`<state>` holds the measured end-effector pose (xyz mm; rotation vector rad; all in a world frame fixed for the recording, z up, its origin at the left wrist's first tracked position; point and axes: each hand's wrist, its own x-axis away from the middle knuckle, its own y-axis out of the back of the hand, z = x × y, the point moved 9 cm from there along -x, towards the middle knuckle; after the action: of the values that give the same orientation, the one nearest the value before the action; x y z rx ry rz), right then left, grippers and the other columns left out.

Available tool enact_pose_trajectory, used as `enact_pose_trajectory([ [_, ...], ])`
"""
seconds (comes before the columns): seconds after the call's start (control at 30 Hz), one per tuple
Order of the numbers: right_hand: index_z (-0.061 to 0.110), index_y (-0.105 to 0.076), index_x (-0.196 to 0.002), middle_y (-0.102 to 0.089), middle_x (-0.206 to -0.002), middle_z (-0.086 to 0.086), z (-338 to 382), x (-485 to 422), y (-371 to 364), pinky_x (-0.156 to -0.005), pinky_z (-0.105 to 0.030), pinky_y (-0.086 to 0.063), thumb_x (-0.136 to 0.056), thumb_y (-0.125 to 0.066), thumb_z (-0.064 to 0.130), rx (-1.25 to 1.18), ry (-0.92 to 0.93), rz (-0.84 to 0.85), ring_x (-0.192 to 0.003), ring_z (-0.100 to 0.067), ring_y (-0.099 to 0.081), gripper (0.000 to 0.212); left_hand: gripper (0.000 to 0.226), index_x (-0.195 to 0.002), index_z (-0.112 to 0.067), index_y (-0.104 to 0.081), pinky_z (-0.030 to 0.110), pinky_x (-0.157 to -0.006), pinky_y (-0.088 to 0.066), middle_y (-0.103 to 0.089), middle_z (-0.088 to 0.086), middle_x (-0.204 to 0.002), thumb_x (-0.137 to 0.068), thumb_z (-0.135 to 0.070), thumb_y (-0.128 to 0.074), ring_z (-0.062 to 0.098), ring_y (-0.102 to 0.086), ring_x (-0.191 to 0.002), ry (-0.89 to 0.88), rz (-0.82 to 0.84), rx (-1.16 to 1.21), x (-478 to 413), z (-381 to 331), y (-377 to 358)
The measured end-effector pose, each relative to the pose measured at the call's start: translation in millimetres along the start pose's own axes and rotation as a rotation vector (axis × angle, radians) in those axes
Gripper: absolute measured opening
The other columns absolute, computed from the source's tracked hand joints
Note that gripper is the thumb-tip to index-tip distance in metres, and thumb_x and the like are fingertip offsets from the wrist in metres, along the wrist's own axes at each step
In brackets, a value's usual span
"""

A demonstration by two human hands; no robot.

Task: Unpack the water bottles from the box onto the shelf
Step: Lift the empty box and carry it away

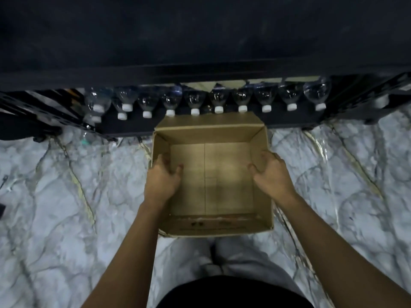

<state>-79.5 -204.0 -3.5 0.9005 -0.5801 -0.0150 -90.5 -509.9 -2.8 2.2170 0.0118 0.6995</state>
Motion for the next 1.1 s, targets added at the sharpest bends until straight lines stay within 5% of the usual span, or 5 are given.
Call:
enact_pose_trajectory([
  [0.27, 0.007, -0.046, -0.136, -0.053, -0.132, -0.016, -35, -26, -9, -0.098, -0.044, -0.048, -0.086, -0.065, 0.035, -0.108, -0.122, -0.051, -0.12, -0.034, -0.053, 0.06, 0.051, -0.137, -0.009, -0.052, 0.043, -0.096, -0.048, -0.056, 0.015, -0.134, -0.091, -0.026, -0.067, 0.035, -0.057, -0.121, 0.039, -0.128, 0.002, -14, 27, 9],
  [0.4, 0.0, -0.044, -0.137, -0.05, -0.131, -0.019, -60, -37, -10, -0.092, -0.044, -0.051, -0.087, -0.062, 0.035, -0.037, -0.253, -0.054, -0.116, -0.036, -0.055, 0.063, 0.052, -0.135, -0.001, -0.05, 0.05, -0.097, -0.046, -0.052, 0.026, -0.135, -0.095, -0.034, -0.057, 0.046, -0.052, -0.122, 0.25, -0.113, -0.122, -33, 72, 11],
  [0.53, 0.002, -0.058, -0.08, -0.062, -0.083, -0.015, -82, -42, -33, -0.058, -0.03, -0.047, -0.091, -0.054, 0.019, 0.066, -0.293, 0.073, -0.077, -0.032, -0.061, 0.021, 0.033, -0.091, 0.0, -0.061, 0.036, -0.075, -0.041, -0.064, 0.02, -0.092, -0.102, -0.029, -0.048, 0.045, -0.062, -0.1, 0.226, 0.022, -0.172, -42, 84, -9],
  [0.7, 0.011, -0.037, -0.05, -0.043, -0.056, -0.005, -91, -49, -31, -0.045, -0.021, -0.027, -0.086, -0.048, 0.002, 0.083, -0.268, 0.027, -0.049, -0.018, -0.043, 0.039, 0.041, -0.061, -0.01, -0.042, 0.035, -0.067, -0.036, -0.042, 0.003, -0.061, -0.1, -0.019, -0.048, 0.034, -0.05, -0.072, 0.197, -0.013, -0.259, -46, 83, -7],
  [1.1, 0.009, -0.038, -0.048, -0.043, -0.053, -0.005, -69, -29, -15, -0.044, -0.022, -0.026, -0.088, -0.05, 0.002, 0.109, -0.199, -0.026, -0.049, -0.015, -0.041, 0.043, 0.027, -0.075, 0.009, -0.062, 0.048, -0.061, -0.056, -0.058, 0.025, -0.067, -0.092, -0.008, -0.051, 0.039, -0.061, -0.06, 0.082, 0.033, -0.13, -40, 87, 16],
])
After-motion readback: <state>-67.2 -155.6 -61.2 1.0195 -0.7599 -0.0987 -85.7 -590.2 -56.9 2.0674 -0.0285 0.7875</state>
